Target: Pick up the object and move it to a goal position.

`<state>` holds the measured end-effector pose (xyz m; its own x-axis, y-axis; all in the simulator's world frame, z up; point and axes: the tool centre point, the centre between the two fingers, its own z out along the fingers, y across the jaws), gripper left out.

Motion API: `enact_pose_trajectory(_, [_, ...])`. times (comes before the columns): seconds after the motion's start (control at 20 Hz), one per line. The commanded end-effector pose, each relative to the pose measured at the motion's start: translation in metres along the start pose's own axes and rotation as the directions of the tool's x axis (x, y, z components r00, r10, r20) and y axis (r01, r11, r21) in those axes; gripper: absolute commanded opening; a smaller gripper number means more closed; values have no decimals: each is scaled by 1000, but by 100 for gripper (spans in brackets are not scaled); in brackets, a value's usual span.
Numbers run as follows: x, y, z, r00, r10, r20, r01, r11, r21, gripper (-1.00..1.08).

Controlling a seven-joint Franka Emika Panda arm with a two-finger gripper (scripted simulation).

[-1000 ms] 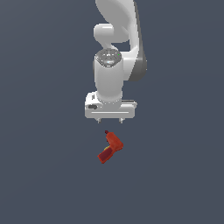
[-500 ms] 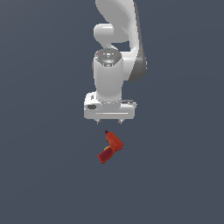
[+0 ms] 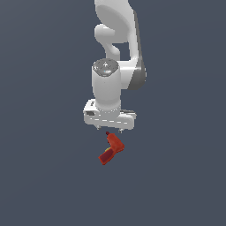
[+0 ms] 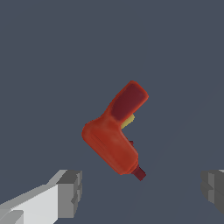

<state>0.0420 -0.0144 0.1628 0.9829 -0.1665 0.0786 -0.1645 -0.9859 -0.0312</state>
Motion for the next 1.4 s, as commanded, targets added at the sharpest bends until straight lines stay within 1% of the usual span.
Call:
enact_pose_trajectory(0.0, [8,1,9,998,67,-13,-66,998,11,108])
enact_pose_trajectory(0.2, [22,3,27,979,199,-36,-197,980,35,108])
enact_pose_trajectory(0.4, [37,6,47,940,337,-57,-333,941,64,108])
enact_pose_trajectory(0.55, [47,10,62,897,436,-69,-430,899,86,108])
enact_pose_trajectory(0.7, [56,14,77,846,528,-79,-519,848,110,108])
enact_pose_trajectory(1.0, [69,21,101,746,660,-90,-645,750,148,108])
enact_pose_trajectory(1.2, [74,25,112,695,713,-92,-695,700,165,108])
enact_pose_trajectory(1.35, [76,27,117,669,737,-93,-718,674,174,108])
